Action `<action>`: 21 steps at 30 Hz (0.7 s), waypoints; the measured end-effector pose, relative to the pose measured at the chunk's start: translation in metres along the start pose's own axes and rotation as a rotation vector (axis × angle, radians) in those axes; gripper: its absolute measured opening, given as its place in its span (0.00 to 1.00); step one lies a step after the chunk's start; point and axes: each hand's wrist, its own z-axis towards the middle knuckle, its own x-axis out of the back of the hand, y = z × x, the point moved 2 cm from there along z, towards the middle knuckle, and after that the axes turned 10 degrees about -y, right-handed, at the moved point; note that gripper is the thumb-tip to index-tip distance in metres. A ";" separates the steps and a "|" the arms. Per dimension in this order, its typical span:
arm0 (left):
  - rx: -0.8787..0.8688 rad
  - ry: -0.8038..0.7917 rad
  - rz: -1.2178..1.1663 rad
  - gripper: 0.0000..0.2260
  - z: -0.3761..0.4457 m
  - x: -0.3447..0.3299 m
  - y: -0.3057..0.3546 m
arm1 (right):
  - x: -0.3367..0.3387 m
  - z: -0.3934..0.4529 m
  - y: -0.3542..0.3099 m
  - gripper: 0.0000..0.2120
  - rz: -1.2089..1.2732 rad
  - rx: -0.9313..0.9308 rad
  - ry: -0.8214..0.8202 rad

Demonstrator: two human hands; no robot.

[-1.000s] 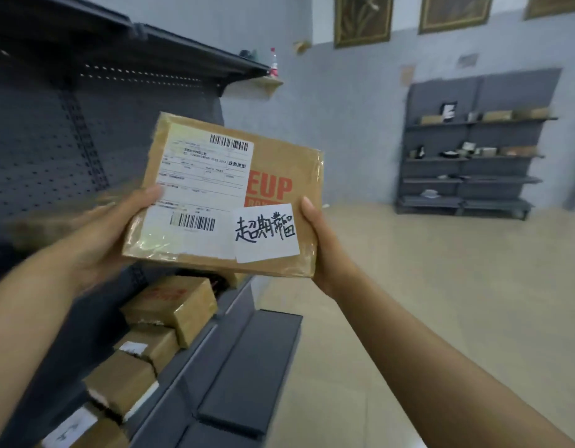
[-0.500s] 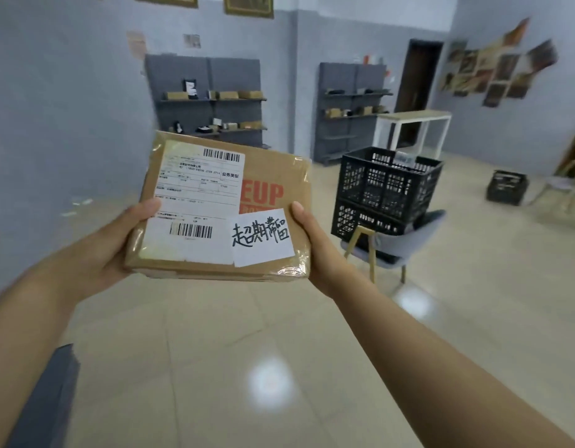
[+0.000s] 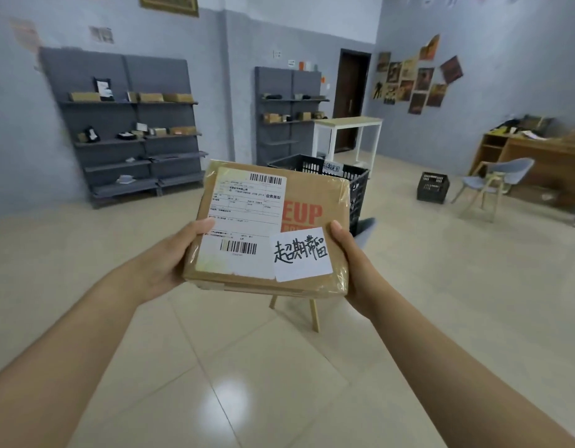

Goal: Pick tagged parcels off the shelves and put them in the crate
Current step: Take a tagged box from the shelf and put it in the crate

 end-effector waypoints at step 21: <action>-0.029 -0.080 0.059 0.14 0.510 0.149 0.052 | 0.265 0.409 -0.006 0.30 0.144 0.036 0.344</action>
